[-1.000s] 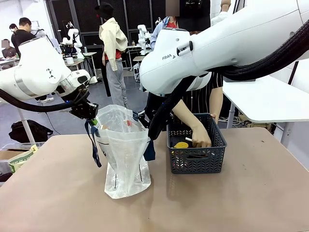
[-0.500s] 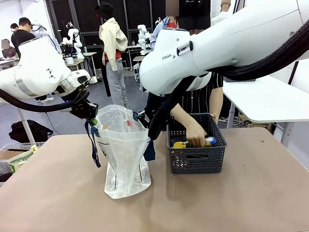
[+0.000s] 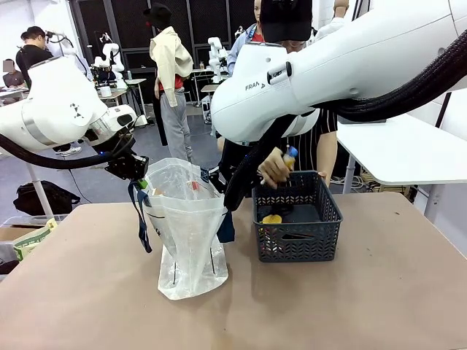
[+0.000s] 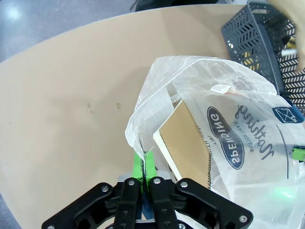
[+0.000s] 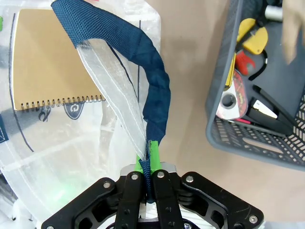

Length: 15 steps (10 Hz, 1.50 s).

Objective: Transfer purchased items from the store into the shopping bag.
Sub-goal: Move the Reusable shopping bag to the right side of the table.

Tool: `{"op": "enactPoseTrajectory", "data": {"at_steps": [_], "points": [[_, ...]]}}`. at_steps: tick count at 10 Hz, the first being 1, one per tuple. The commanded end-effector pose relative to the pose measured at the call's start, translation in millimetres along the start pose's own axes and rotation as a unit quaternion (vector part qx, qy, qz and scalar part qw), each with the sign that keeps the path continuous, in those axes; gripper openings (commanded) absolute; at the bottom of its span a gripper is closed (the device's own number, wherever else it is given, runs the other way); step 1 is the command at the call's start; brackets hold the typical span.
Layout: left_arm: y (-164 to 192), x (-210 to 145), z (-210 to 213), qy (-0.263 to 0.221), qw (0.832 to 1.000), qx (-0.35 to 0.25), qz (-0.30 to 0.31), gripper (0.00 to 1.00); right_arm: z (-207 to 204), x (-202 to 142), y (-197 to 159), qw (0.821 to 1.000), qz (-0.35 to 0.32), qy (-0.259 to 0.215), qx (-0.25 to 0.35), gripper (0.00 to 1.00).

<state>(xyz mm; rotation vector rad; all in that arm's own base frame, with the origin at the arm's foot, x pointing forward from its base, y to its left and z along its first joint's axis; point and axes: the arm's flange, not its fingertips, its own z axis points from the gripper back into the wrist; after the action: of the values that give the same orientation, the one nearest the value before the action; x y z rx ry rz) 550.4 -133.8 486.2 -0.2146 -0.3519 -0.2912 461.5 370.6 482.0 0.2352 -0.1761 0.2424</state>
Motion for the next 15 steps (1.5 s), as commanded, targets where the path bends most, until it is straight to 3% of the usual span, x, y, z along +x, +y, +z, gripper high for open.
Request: {"op": "enactPoseTrajectory", "data": {"at_steps": [1,15], "points": [[0.7,0.0,0.2,0.000,1.000,0.000,0.000,0.00,0.7,0.0,0.1,1.000,0.002,-0.001,0.000,0.00],[0.7,0.0,0.2,0.000,1.000,0.000,0.000,0.00,0.7,0.0,0.1,1.000,0.002,-0.001,0.000,0.00]]}}
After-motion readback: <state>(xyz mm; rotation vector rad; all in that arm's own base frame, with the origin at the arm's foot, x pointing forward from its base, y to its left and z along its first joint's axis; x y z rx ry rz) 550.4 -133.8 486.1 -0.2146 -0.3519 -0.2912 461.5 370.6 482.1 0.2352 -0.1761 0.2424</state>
